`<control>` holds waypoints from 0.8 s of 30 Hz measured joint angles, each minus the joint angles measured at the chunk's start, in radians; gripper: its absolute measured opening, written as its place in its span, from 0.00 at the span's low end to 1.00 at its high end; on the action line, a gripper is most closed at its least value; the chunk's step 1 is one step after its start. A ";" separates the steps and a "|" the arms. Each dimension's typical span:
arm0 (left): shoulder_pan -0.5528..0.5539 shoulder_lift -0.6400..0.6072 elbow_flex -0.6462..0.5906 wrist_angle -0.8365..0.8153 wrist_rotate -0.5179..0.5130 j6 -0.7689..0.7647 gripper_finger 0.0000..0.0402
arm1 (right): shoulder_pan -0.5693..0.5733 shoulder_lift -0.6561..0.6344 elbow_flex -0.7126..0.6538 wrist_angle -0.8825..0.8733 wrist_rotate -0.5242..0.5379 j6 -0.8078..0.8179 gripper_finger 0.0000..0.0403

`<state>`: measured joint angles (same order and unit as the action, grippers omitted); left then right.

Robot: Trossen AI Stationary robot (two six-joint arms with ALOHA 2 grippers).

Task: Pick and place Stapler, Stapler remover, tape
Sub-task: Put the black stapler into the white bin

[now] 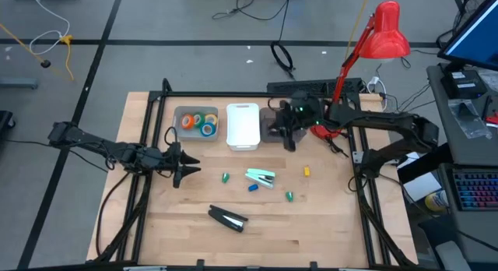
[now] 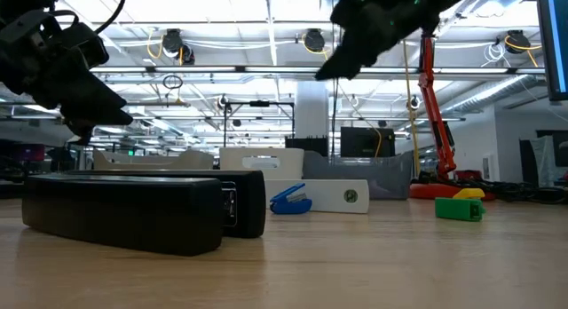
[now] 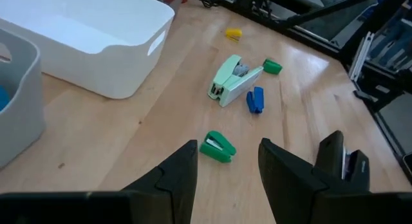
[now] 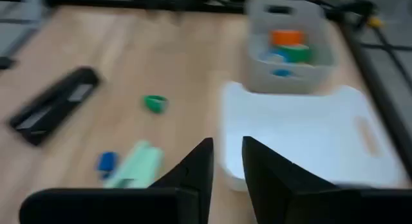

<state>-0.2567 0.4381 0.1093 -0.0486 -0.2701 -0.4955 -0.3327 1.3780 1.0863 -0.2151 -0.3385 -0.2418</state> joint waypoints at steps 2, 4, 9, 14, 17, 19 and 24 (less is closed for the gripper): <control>0.000 0.000 0.000 0.000 0.000 -0.004 0.41 | 0.048 -0.006 0.000 0.002 -0.004 0.003 0.18; 0.000 0.000 0.000 0.000 0.000 -0.014 0.41 | 0.092 -0.009 0.000 -0.005 -0.004 0.005 0.18; 0.000 0.000 0.000 0.003 0.000 -0.128 0.41 | 0.188 -0.009 0.000 -0.001 -0.005 0.025 0.18; 0.000 0.000 0.000 0.020 0.000 -0.214 0.41 | 0.272 -0.009 0.000 0.002 -0.005 0.071 0.18; 0.000 0.000 0.000 0.036 0.000 -0.214 0.41 | 0.317 -0.009 0.000 0.010 -0.005 0.131 0.18; 0.000 0.000 0.000 0.046 0.000 -0.210 0.41 | 0.349 -0.007 0.000 0.017 0.001 0.176 0.18; 0.000 0.000 0.000 0.053 0.000 -0.210 0.41 | 0.442 0.009 0.000 0.081 0.134 0.214 0.18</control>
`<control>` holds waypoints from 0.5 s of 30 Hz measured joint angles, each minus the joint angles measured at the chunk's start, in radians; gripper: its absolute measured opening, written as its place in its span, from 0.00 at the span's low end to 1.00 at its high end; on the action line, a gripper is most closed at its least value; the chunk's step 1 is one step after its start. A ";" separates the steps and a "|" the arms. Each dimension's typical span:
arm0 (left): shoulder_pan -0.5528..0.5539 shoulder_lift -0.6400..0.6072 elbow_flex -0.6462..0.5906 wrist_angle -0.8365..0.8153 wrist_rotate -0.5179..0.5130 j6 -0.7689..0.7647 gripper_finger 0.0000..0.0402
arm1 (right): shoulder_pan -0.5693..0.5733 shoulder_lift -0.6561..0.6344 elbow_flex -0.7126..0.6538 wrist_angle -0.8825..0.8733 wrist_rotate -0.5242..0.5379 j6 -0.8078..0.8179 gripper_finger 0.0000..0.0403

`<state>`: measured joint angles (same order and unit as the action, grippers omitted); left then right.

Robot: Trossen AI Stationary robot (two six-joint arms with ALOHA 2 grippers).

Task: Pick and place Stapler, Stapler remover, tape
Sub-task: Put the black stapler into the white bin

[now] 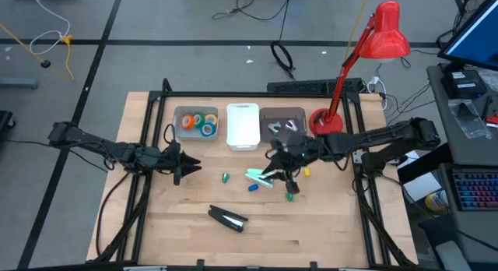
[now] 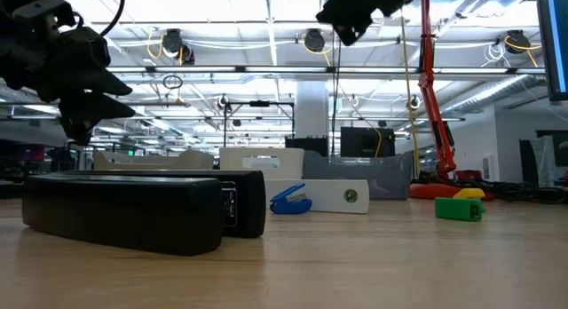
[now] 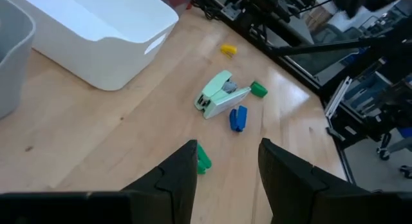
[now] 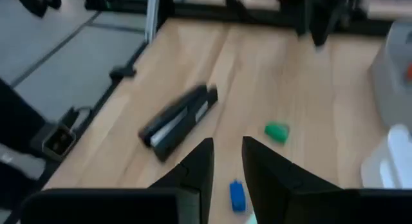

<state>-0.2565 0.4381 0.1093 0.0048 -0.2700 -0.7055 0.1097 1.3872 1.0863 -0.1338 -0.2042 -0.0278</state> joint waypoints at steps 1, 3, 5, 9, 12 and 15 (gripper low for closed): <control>0.000 0.000 0.000 0.000 0.002 0.000 0.41 | 0.018 0.007 0.001 0.031 0.030 0.001 0.18; 0.000 0.000 0.000 0.000 0.016 0.008 0.41 | 0.043 0.034 0.003 0.086 0.080 0.036 0.18; 0.000 0.000 0.000 0.000 0.048 0.054 0.41 | 0.069 0.053 -0.001 0.098 0.103 0.080 0.18; -0.002 -0.009 0.000 0.023 0.096 0.152 0.41 | 0.104 0.107 0.003 0.180 0.119 0.150 0.18; -0.002 -0.027 0.000 0.026 0.112 0.186 0.41 | 0.127 0.154 0.001 0.208 0.132 0.188 0.18; -0.002 -0.046 -0.001 0.024 0.139 0.203 0.41 | 0.144 0.189 0.005 0.236 0.155 0.222 0.18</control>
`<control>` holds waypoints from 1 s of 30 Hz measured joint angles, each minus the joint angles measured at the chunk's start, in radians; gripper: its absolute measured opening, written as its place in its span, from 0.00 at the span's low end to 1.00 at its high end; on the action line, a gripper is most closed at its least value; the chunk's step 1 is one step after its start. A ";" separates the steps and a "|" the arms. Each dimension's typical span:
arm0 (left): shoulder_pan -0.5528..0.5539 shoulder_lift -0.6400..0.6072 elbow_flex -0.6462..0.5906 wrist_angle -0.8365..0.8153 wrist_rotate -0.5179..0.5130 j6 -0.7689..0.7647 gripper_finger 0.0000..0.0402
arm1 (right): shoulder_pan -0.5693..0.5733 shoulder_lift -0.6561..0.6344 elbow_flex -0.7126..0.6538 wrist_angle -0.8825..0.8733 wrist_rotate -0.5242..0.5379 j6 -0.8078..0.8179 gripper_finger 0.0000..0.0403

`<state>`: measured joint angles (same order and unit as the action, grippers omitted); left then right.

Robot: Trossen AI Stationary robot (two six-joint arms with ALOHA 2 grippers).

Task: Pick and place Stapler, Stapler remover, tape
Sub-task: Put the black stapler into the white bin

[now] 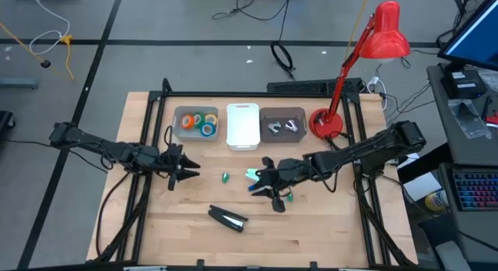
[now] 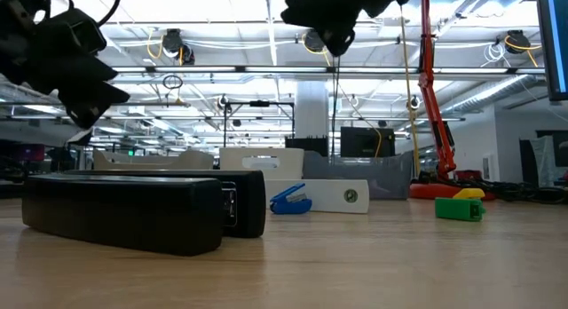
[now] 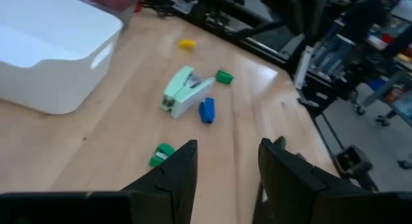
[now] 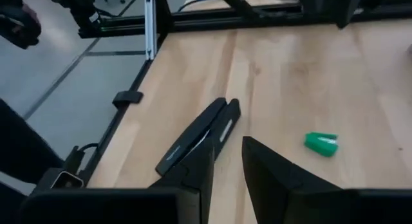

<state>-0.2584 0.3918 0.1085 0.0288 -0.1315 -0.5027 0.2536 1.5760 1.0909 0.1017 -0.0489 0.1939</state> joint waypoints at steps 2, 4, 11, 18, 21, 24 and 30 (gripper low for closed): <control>0.000 -0.014 0.000 -0.002 0.021 0.009 0.41 | 0.005 0.036 0.027 -0.006 -0.001 0.007 0.18; 0.000 -0.027 0.000 -0.002 0.028 0.016 0.41 | 0.013 0.079 0.059 -0.016 -0.004 0.007 0.18; 0.000 -0.033 0.000 -0.004 0.114 0.004 0.41 | 0.017 0.265 0.226 -0.104 -0.085 0.011 0.18; 0.000 -0.033 0.000 -0.004 0.131 0.034 0.41 | 0.017 0.357 0.307 -0.154 -0.086 0.053 0.19; 0.000 -0.033 0.000 -0.005 0.131 0.036 0.41 | 0.017 0.372 0.309 -0.159 -0.087 0.086 0.24; 0.000 -0.033 0.000 -0.011 0.131 0.039 0.41 | 0.023 0.371 0.309 -0.158 -0.087 0.114 0.31; 0.000 -0.032 0.000 -0.011 0.131 0.070 0.41 | 0.044 0.371 0.309 -0.162 -0.086 0.116 0.43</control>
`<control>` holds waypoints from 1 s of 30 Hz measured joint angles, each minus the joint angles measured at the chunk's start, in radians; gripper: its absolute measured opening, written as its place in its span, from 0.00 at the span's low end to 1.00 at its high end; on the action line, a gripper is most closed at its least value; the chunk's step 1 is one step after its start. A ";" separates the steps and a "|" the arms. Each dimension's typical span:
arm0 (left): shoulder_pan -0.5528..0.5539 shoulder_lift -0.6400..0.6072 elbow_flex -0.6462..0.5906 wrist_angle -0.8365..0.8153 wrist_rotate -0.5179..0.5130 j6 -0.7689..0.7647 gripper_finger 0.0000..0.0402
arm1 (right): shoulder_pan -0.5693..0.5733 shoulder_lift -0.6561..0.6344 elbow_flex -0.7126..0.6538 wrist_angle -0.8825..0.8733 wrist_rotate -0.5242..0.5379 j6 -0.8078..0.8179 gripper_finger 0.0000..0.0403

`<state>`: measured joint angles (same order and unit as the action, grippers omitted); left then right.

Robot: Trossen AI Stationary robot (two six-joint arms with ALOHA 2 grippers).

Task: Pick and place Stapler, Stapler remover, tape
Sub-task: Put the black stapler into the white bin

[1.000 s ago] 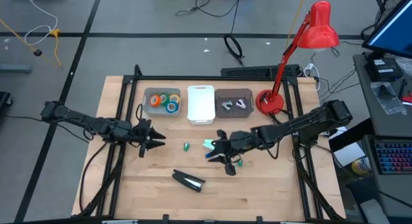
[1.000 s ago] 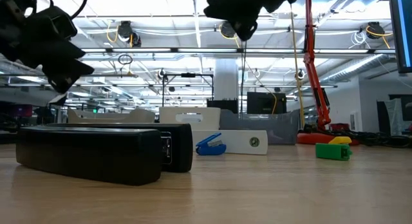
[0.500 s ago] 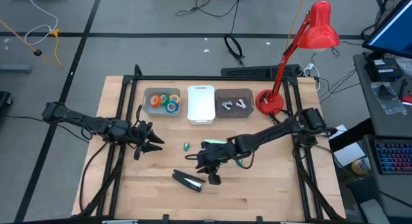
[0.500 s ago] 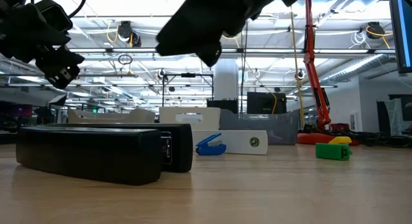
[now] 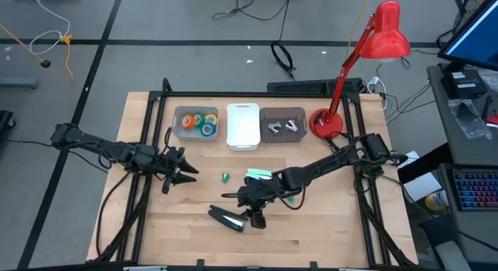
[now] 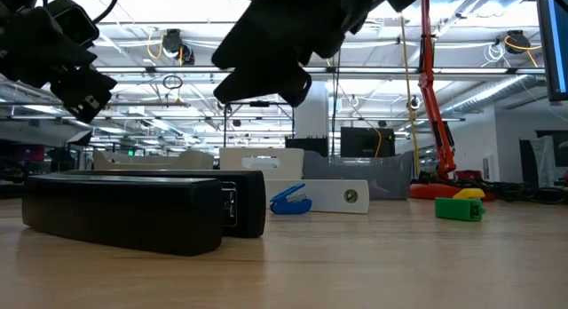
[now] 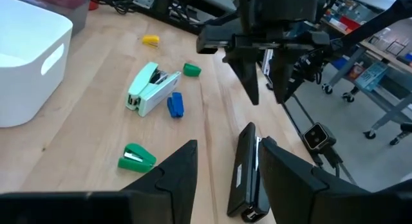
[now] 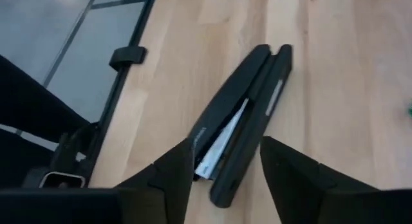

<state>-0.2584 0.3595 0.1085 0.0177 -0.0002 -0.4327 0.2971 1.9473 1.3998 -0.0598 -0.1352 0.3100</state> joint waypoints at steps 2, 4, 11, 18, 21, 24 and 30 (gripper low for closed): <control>0.000 0.000 0.000 0.000 0.000 0.006 0.41 | 0.002 0.013 0.001 0.003 0.000 0.005 0.45; 0.000 0.000 0.000 0.000 0.000 0.010 0.41 | 0.001 0.033 0.001 -0.001 0.001 0.021 0.46; 0.000 0.000 0.000 0.000 0.000 0.012 0.41 | -0.003 0.066 -0.001 0.009 -0.003 0.023 0.46; 0.000 0.000 0.000 -0.009 -0.001 0.012 0.41 | -0.007 0.088 -0.002 0.037 -0.026 0.026 0.46; 0.000 0.000 0.000 -0.016 -0.005 0.011 0.41 | -0.007 0.114 0.002 0.080 -0.027 0.034 0.46; 0.000 0.000 0.000 -0.016 -0.009 0.011 0.41 | -0.007 0.129 -0.003 0.075 -0.030 0.045 0.46; 0.000 0.000 0.000 -0.016 -0.009 0.010 0.41 | -0.003 0.149 0.000 0.086 -0.052 0.048 0.44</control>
<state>-0.2584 0.3595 0.1085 0.0017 -0.0092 -0.4223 0.2939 2.0964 1.3994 0.0267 -0.1877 0.3576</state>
